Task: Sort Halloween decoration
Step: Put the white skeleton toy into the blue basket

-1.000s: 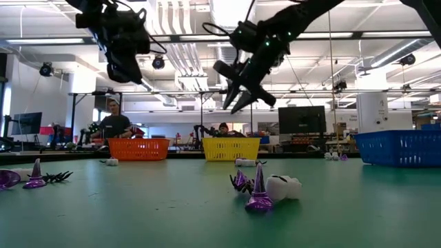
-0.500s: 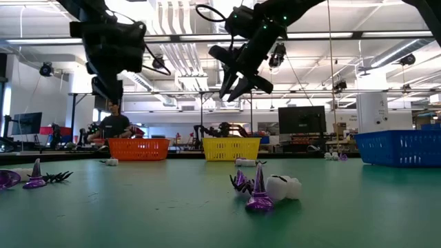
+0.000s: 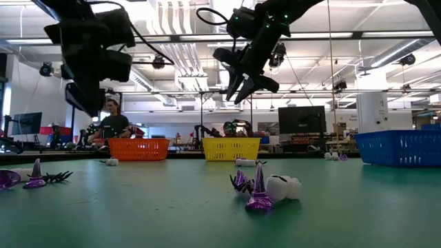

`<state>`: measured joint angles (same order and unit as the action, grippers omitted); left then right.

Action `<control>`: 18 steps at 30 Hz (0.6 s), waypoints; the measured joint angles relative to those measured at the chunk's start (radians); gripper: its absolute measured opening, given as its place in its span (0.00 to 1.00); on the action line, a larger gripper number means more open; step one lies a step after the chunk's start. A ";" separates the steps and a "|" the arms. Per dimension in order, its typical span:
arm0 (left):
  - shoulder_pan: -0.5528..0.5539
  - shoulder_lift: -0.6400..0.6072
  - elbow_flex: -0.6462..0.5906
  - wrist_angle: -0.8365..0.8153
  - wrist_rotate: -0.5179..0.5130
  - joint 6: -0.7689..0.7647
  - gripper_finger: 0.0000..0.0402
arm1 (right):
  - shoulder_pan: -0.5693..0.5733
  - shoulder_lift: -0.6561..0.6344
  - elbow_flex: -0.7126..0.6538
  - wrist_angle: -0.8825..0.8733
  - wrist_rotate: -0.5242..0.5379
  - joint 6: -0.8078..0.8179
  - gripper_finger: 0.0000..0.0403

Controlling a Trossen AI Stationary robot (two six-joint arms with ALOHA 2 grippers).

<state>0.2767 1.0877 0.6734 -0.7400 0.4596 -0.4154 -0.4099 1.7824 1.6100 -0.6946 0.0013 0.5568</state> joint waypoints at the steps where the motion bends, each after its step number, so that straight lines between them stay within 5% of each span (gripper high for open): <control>1: -0.028 -0.010 -0.009 0.017 -0.016 -0.044 0.34 | 0.000 0.000 0.000 -0.008 0.000 -0.020 0.27; 9: -0.289 -0.016 -0.034 0.166 -0.176 -0.390 0.34 | -0.002 -0.044 0.000 -0.146 -0.007 -0.214 0.27; 18: -0.494 0.106 0.012 0.201 -0.319 -0.606 0.34 | -0.005 -0.160 0.000 -0.239 -0.001 -0.297 0.27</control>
<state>-0.2173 1.1940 0.6850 -0.5389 0.1410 -1.0218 -0.4152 1.6223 1.6100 -0.9338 0.0000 0.2594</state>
